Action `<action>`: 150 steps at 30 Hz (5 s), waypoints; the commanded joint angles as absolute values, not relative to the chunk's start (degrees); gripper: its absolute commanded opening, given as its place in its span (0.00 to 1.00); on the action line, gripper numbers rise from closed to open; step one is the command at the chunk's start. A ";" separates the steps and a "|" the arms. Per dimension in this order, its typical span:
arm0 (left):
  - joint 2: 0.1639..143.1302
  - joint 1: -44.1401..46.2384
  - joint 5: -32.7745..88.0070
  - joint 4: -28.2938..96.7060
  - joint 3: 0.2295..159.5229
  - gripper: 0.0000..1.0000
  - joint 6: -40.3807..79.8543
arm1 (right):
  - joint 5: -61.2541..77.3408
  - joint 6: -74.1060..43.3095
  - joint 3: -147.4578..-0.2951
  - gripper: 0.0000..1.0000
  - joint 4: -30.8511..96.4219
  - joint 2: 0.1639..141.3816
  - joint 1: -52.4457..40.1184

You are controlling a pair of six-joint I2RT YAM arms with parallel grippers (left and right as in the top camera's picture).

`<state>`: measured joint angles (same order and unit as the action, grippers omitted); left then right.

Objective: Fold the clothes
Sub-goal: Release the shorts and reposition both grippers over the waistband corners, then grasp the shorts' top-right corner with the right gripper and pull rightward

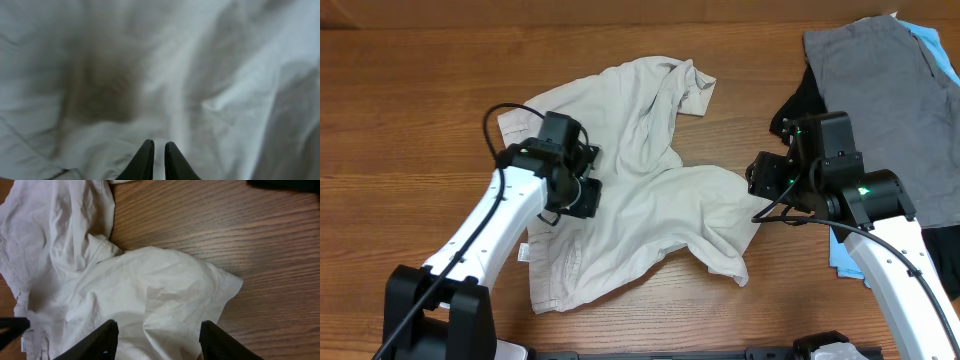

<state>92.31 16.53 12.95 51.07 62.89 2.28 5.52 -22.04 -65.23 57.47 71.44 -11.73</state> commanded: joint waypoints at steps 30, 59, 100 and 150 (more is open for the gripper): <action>93.60 27.33 12.03 52.95 69.73 0.24 9.93 | 11.62 -19.55 -68.66 0.60 44.84 72.42 -9.56; 94.43 2.15 8.86 49.41 80.07 0.64 6.79 | 14.24 -17.96 -96.05 0.62 32.16 111.68 -9.56; 100.14 2.15 2.48 51.09 79.94 0.64 6.42 | -1.43 -24.53 -96.33 0.06 26.04 128.62 -16.36; 100.14 1.85 -0.58 48.40 79.85 0.62 6.00 | 2.68 -1.80 -112.46 0.72 35.11 138.45 -9.23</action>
